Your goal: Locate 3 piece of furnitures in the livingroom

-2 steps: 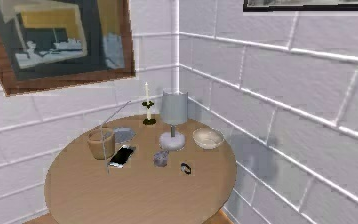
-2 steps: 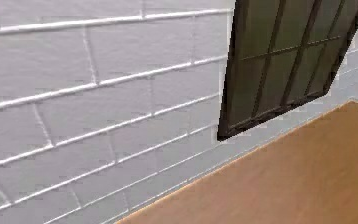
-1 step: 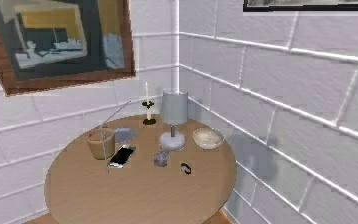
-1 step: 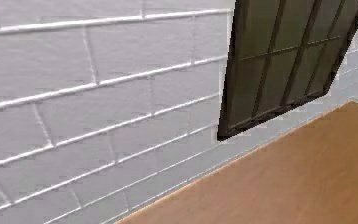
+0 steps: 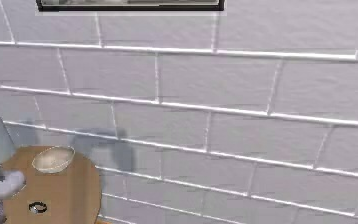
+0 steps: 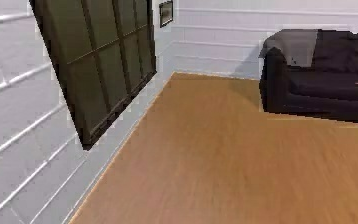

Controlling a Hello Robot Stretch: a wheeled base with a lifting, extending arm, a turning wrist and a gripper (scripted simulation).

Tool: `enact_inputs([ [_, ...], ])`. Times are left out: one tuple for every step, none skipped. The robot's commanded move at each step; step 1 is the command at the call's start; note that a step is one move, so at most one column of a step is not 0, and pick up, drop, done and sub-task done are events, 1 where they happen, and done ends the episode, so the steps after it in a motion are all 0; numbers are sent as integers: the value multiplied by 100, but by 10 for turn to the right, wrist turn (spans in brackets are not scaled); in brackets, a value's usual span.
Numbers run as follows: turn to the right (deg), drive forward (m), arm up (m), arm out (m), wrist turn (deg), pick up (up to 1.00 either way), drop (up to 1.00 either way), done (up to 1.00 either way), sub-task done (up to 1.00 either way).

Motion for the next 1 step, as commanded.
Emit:
enact_inputs([
  [450, 0, 0, 0, 0, 0, 0, 0, 0],
])
